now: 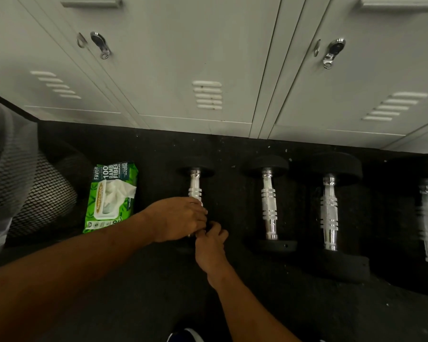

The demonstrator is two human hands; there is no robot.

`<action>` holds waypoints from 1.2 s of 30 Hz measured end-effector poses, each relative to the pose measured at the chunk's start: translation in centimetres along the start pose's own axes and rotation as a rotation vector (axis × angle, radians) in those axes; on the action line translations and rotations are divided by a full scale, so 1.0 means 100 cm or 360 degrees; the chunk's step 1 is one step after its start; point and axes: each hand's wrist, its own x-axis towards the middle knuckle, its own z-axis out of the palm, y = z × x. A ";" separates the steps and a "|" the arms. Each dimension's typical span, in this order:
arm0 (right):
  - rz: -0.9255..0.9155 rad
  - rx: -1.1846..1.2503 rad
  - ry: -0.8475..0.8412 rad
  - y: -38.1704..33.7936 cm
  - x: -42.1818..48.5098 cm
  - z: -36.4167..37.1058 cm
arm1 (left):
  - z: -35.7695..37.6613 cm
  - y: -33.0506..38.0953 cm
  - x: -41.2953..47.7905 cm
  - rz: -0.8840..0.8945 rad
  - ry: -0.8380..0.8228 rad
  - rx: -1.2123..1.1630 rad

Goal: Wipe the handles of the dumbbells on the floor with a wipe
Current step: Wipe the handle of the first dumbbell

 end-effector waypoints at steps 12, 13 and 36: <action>-0.0129 -0.0185 -0.0035 0.002 -0.002 0.004 | -0.013 -0.034 0.006 -0.0141 0.0174 0.0296; -0.0128 -0.0179 -0.0034 0.002 -0.002 0.004 | -0.015 -0.035 0.007 -0.0189 0.0198 0.0304; -0.0060 -0.0101 0.0027 0.001 0.001 0.004 | -0.006 -0.013 -0.001 0.0028 0.0159 0.0304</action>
